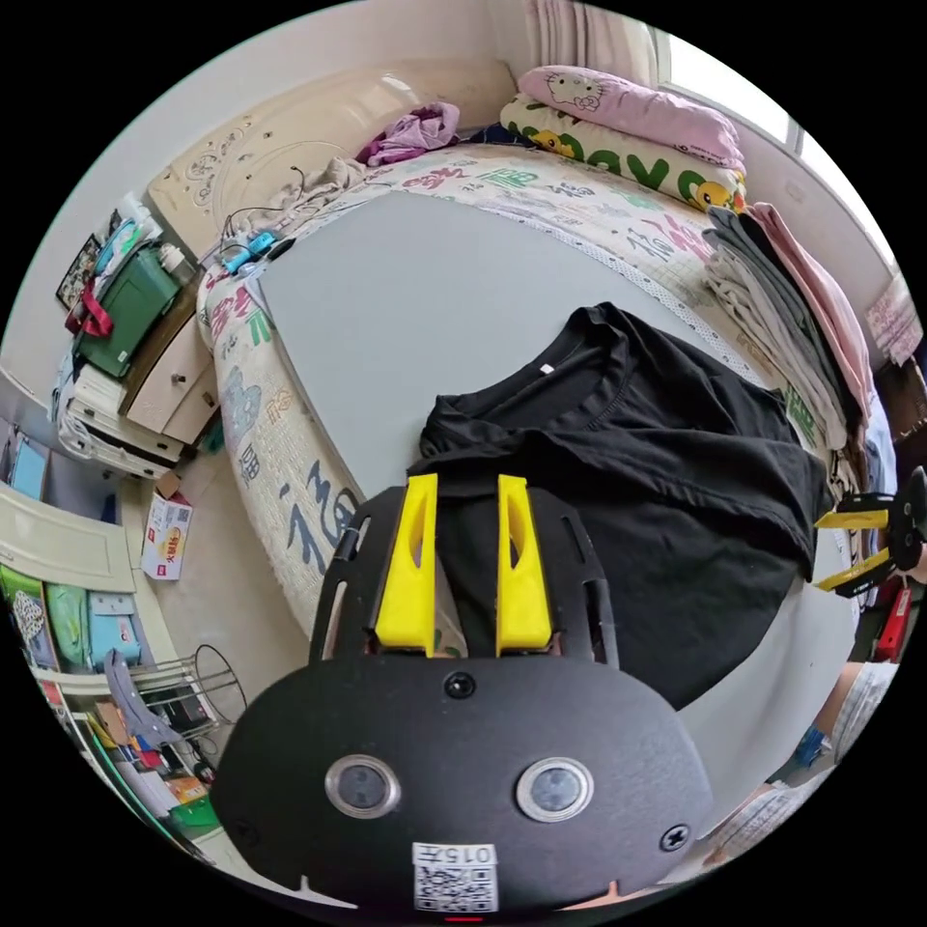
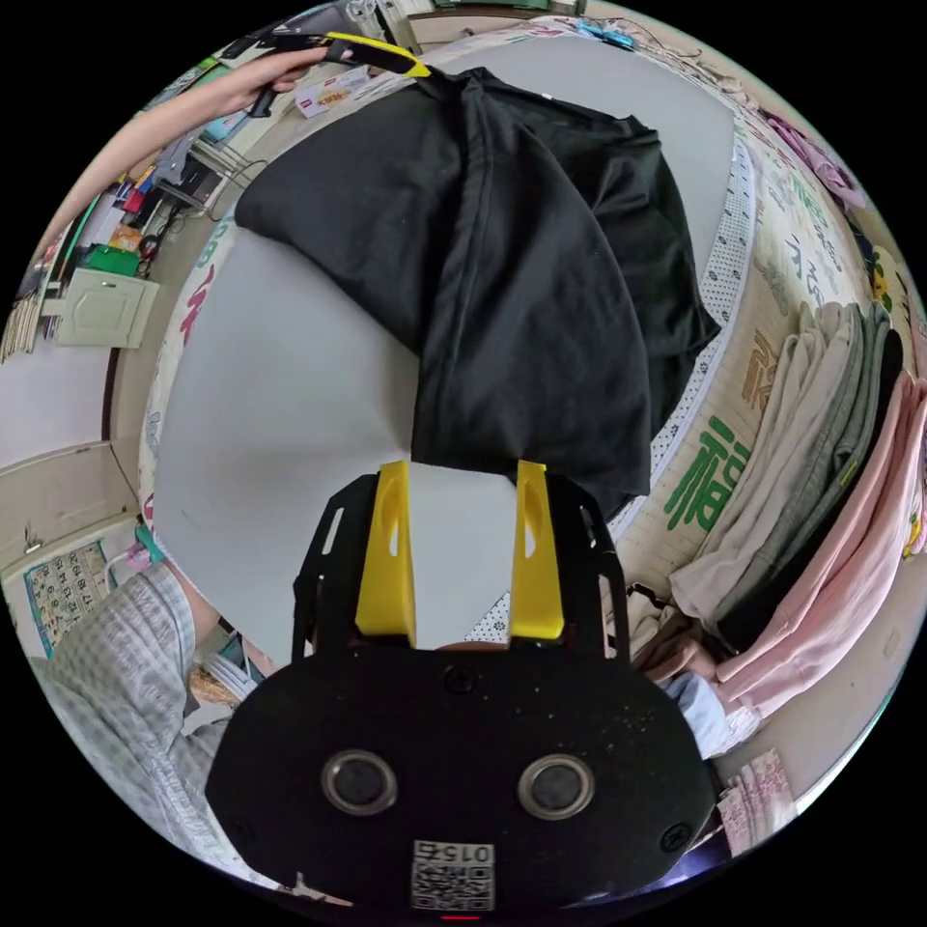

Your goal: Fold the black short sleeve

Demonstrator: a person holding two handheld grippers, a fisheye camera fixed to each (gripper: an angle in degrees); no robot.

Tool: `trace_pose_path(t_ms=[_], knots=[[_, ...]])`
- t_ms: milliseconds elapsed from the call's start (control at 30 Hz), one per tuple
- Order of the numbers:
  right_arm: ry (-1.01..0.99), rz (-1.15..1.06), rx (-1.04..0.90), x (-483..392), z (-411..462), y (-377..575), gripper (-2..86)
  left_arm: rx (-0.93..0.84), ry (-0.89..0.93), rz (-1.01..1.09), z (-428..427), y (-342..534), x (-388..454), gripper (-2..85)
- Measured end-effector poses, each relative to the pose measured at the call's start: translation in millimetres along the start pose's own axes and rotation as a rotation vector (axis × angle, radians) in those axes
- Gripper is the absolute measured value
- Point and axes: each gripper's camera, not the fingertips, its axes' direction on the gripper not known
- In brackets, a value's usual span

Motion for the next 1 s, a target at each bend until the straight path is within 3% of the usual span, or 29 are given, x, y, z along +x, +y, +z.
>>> trace_pose_path(t_ms=[200, 367, 600, 833, 1000], knots=[[0.069, 0.018, -0.002, 7, 0, 3, 7.1, -0.079, 0.054, -0.093, 23, 1, -19, 6.3], [0.0, 0.085, 0.037, 27, -13, 16, 2.4, 0.019, 0.096, -0.206, 3, 37, -31, -0.1], [-0.046, 0.085, 0.165, 53, -74, 76, -0.6, 0.111, 0.187, -0.329, -87, 180, -17, -0.7], [-0.045, -0.024, 0.087, 40, -79, 141, -0.9, -0.003, 0.264, -0.593, -154, 347, 33, -0.8], [-0.053, -0.026, -0.017, 27, -49, 175, -0.9, -0.112, 0.28, -0.702, -154, 412, 58, -0.8]])
